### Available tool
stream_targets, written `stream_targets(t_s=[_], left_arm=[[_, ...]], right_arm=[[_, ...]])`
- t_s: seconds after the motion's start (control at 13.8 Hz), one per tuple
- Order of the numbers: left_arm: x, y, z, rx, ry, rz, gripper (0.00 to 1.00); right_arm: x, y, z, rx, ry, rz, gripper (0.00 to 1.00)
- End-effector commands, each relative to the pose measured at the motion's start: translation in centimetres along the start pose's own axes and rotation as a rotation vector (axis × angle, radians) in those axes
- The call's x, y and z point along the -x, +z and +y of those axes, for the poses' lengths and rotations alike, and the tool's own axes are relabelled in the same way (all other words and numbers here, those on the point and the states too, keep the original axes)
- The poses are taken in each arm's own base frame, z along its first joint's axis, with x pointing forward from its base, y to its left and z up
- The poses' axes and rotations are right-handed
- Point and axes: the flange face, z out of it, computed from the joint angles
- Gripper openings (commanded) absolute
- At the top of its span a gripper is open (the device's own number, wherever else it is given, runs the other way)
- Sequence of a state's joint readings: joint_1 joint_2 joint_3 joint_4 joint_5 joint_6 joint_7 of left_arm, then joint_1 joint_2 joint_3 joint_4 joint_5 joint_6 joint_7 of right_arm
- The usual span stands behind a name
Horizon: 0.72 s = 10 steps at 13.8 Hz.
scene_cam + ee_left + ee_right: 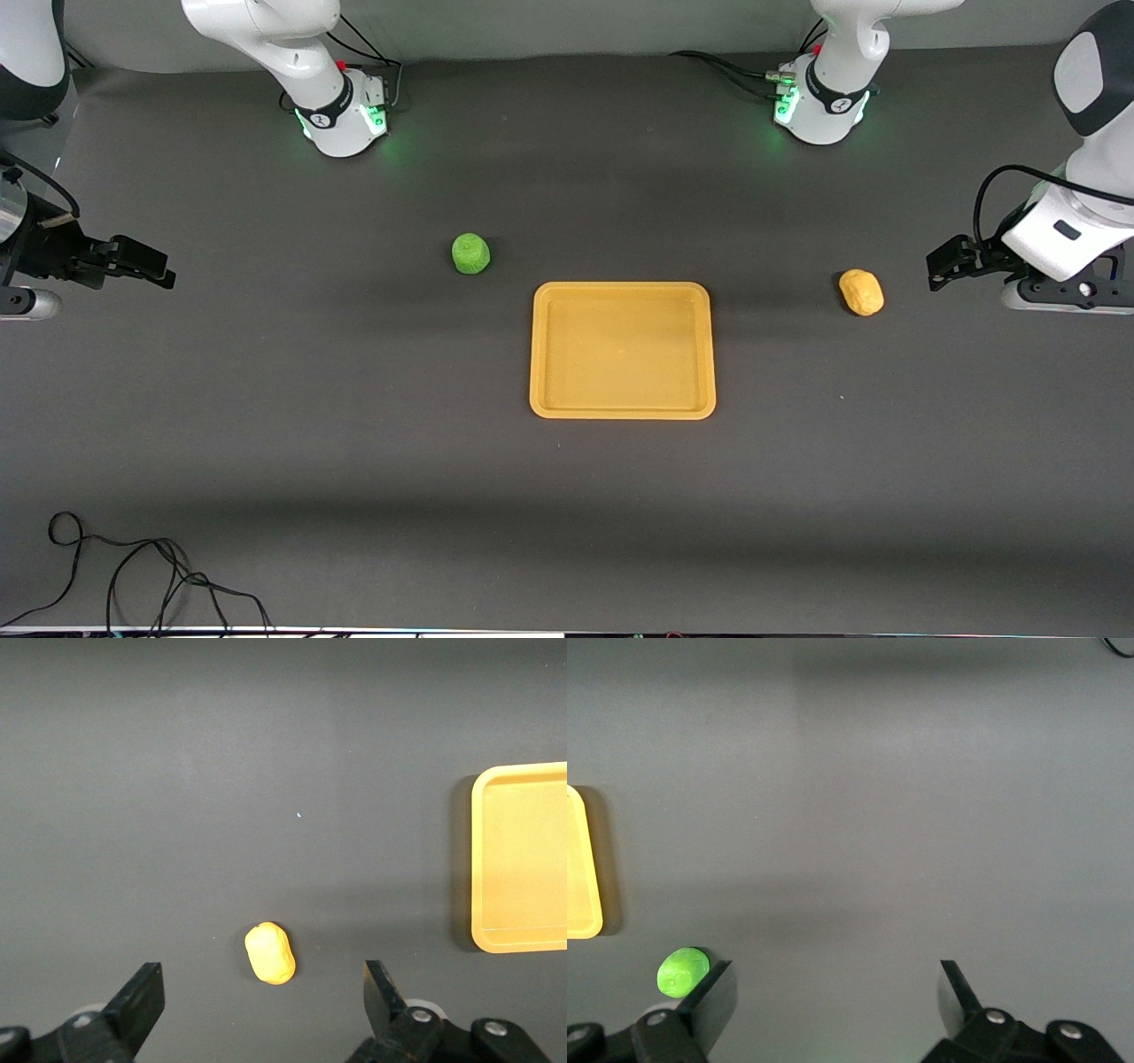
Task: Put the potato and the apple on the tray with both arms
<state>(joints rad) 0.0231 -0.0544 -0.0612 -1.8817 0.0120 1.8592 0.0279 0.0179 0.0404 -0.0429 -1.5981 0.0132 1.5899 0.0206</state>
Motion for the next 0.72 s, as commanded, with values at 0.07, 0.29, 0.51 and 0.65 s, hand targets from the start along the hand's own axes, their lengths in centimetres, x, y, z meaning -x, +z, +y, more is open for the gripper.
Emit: stream_targets(t_s=[0.07,0.29,0.51,0.65], left_arm=[[0.68,-0.25,0.28,-0.013,0.022,0.002,1.0],[0.83,-0.23,0.45,-0.013,0.025,-0.009,1.0],[0.85,-0.16,0.54,-0.013,0.025,-0.011,1.0],[0.81,-0.25,0.54,-0.013,0.025,-0.008,1.0]], right_arm=[[-0.26,-0.55,0.16,-0.02,-0.003,0.009,1.0],[-0.26,-0.55,0.16,-0.02,-0.003,0.009,1.0],[-0.28,-0.64,0.07,-0.02,-0.004,0.012,1.0],[-0.28,-0.56,-0.03,-0.022,-0.009,0.01,1.0]])
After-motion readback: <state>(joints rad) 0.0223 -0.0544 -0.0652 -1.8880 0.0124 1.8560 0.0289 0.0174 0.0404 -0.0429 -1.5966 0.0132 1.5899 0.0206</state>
